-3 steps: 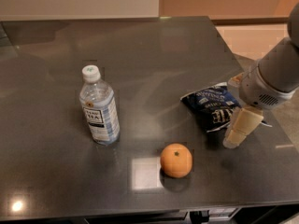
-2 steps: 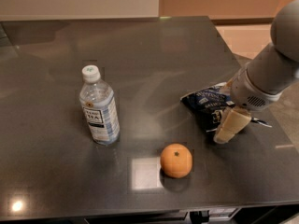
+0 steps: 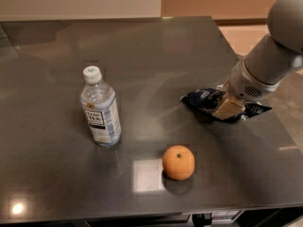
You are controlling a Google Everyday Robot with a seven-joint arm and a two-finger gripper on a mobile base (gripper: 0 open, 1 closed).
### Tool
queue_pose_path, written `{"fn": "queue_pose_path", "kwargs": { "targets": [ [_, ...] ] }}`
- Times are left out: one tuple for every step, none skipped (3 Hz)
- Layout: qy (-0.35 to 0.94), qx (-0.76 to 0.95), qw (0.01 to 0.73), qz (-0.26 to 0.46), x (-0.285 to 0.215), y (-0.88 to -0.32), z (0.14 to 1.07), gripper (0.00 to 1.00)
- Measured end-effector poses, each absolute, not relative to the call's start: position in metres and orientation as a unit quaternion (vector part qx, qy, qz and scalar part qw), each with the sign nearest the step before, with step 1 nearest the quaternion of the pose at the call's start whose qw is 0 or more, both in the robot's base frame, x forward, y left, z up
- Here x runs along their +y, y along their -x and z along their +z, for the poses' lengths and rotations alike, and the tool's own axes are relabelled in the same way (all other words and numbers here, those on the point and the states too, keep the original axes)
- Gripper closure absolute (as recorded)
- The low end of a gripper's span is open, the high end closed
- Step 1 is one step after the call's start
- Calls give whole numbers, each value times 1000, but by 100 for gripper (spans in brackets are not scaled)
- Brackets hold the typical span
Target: Pick blue chip bag
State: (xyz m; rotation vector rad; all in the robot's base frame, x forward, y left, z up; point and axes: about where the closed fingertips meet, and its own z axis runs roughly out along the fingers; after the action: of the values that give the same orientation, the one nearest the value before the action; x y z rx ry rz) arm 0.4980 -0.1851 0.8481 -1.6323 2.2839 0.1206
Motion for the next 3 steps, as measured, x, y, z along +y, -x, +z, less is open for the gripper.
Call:
{"fn": "queue_pose_path", "kwargs": {
  "targets": [
    [570,802,167,61,-177,-511,873,88],
    [582,791,171,83,-163,-520,905,100],
    [598,775,178,97,-148,-524,938,100]
  ]
}}
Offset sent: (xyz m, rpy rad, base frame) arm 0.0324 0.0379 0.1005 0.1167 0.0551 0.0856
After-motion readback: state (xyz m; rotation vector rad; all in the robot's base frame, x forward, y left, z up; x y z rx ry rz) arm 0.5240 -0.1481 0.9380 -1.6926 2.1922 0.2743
